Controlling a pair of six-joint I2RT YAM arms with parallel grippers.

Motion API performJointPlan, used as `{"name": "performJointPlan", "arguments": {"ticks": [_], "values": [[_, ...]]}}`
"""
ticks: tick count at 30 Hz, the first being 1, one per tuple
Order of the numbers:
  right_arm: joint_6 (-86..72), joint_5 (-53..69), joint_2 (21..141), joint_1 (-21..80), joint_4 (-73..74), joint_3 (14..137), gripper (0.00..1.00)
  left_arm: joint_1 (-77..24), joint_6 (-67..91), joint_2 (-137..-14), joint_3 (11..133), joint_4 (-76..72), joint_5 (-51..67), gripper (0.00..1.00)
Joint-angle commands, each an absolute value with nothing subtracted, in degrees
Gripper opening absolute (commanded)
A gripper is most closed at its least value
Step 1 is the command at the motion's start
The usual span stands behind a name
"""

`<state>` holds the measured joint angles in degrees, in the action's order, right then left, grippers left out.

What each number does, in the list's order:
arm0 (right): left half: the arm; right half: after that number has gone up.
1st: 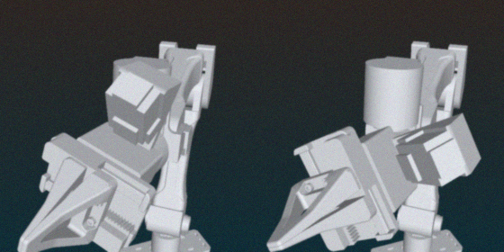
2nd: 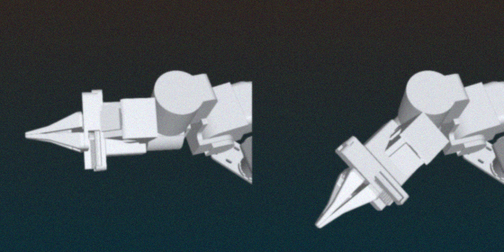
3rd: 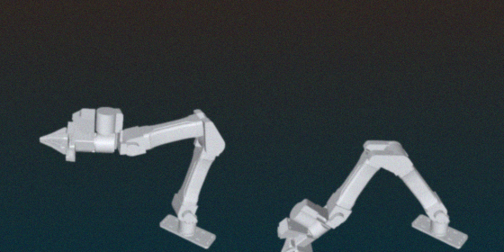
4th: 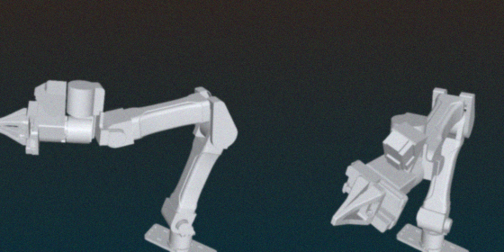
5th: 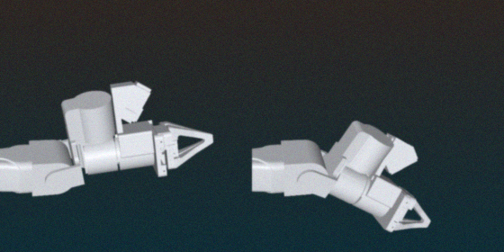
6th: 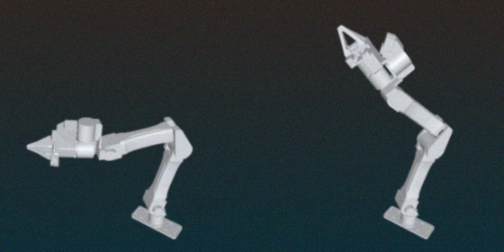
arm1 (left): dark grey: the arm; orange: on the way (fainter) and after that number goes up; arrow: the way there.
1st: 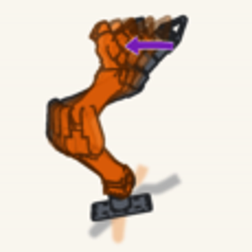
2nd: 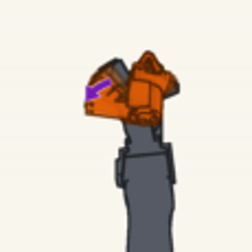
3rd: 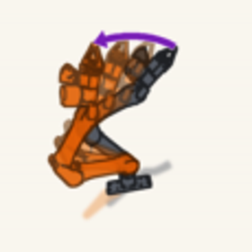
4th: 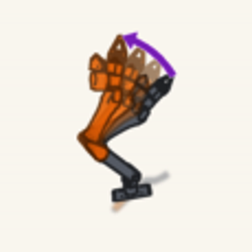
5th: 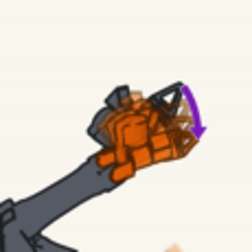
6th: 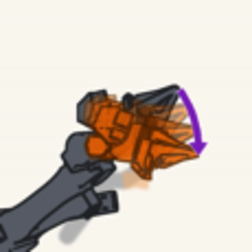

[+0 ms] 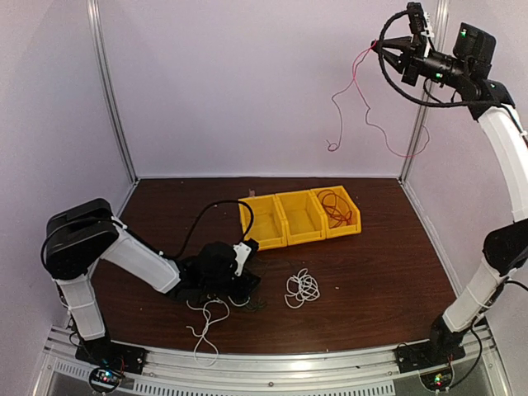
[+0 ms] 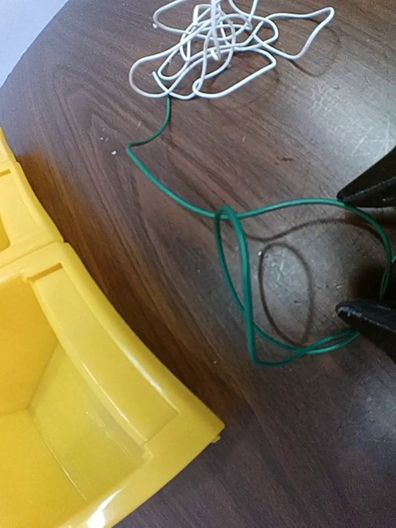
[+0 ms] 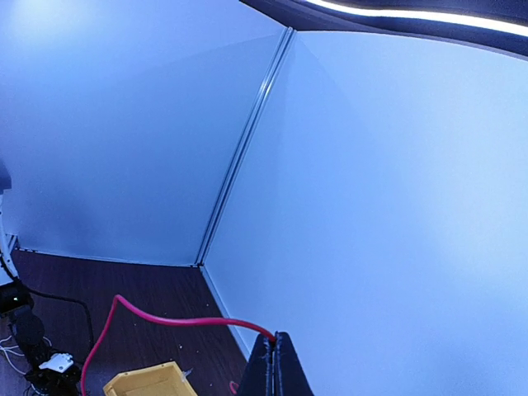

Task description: Untangle the cables

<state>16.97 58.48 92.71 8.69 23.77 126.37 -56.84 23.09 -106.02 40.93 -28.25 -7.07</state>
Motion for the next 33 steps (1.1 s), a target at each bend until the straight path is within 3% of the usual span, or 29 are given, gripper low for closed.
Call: {"name": "performJointPlan", "arguments": {"ticks": [1, 10, 17, 33], "values": [[14.7, 55.6, 94.6, 8.1, 20.2, 126.0, 0.0, -57.0, 22.9, -103.3, 39.5, -27.9, -6.9, 0.41], [18.4, 50.7, 94.0, 8.2, 18.1, 114.7, 0.0, -57.4, 23.3, -92.3, 33.9, -31.4, -7.8, 0.54], [19.9, 49.3, 93.2, 8.1, 15.4, 106.1, 0.0, -57.4, 23.5, -86.1, 31.5, -30.1, -11.2, 0.55], [23.6, 45.0, 96.6, 7.9, 13.5, 101.5, 0.0, -57.4, 24.8, -85.4, 30.2, -30.0, -12.3, 0.56]]}}
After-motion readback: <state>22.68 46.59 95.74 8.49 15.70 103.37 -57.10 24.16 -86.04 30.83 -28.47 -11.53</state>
